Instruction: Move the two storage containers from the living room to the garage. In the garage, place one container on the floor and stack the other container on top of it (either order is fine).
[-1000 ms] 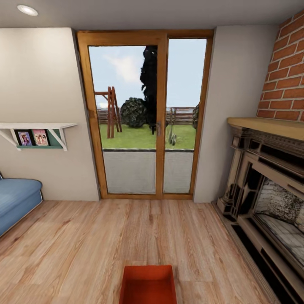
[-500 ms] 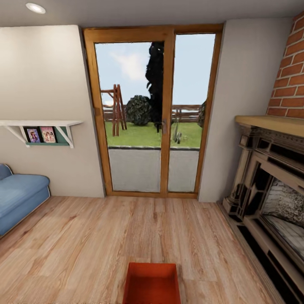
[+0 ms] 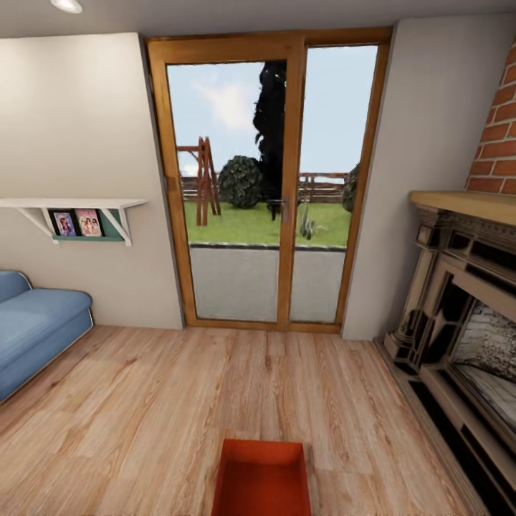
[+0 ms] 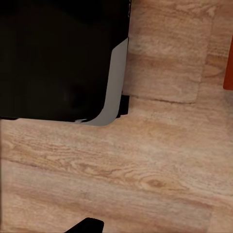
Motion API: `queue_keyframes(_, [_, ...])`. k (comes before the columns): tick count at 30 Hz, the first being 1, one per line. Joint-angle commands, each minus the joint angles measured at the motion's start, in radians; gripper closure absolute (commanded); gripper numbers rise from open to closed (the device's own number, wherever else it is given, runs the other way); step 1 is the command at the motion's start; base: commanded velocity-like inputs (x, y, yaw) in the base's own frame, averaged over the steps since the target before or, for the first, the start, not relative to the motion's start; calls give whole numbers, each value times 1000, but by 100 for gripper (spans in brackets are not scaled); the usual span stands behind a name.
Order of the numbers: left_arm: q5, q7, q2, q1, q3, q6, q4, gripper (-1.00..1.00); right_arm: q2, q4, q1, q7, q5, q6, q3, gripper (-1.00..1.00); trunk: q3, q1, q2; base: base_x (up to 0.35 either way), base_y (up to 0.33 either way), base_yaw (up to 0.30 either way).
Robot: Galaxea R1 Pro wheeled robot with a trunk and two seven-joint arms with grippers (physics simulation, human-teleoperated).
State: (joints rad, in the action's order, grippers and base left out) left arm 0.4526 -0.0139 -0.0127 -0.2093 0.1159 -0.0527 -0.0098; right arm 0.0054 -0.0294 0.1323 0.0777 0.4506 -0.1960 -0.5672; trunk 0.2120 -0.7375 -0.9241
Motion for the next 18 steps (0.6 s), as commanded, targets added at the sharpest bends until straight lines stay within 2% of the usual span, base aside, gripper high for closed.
queue_keyframes(1, [8, -1, 0, 0, 8, -3, 0, -100, 1, -3, 2, 0, 8, -5, -8, -100, 3, 0, -1, 0, 0, 1])
queue_keyframes(12, [8, -1, 0, -1, 9, -3, -1, -100, 3, -3, 1, 1, 10, -7, -6, -100, 21, 0, -1, 0, 0, 0])
queue_keyframes(18, [8, -1, 0, -1, 10, -3, -1, -100, 5, -3, 1, 1, 9, -5, -5, -100, 30, 0, -1, 0, 0, -70])
